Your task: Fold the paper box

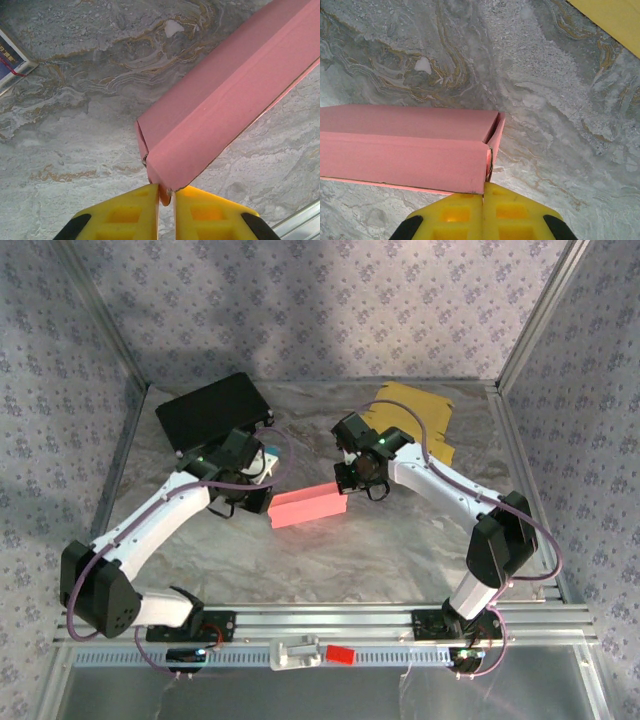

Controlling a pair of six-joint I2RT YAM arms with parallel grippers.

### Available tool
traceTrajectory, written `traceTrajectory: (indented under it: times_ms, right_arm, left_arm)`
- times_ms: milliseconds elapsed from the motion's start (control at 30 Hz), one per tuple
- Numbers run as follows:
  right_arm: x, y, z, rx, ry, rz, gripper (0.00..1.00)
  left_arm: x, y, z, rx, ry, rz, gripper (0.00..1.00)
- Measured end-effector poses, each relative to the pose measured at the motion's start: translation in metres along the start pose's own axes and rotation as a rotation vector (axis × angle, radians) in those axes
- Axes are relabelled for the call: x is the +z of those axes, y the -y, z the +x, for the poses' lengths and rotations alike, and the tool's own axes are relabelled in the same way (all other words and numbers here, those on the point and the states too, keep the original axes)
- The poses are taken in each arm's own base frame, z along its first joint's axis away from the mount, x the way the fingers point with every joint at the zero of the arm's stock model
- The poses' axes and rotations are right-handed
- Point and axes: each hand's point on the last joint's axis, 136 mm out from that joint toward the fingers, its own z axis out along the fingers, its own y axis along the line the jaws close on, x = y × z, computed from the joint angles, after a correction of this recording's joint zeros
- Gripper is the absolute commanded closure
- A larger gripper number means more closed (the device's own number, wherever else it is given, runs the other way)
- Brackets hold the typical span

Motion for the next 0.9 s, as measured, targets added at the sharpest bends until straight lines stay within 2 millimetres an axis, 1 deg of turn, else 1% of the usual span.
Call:
traceTrajectory:
  times_ms: [167,433,633,767,900]
  right_arm:
    - [0.0,0.001,-0.001,0.002,0.001,0.001,1.0]
    - [0.0,0.002,-0.001,0.004,0.001,0.002,1.0]
    - [0.0,0.002,-0.001,0.009,0.001,0.003,1.0]
    - [0.0,0.003,-0.002,0.019,0.001,0.011,1.0]
    - [0.0,0.004,-0.002,0.021,0.003,0.015,1.0]
  left_arm:
    - [0.0,0.0,-0.002,0.001,0.004,0.0,0.94]
    - [0.002,-0.001,-0.005,0.003,0.007,-0.004,1.0]
    - [0.0,0.0,-0.008,-0.018,0.007,-0.004,1.0]
    - [-0.002,0.001,-0.013,-0.072,-0.003,-0.005,1.0]
    - [0.001,0.002,-0.012,-0.126,-0.027,-0.002,1.0]
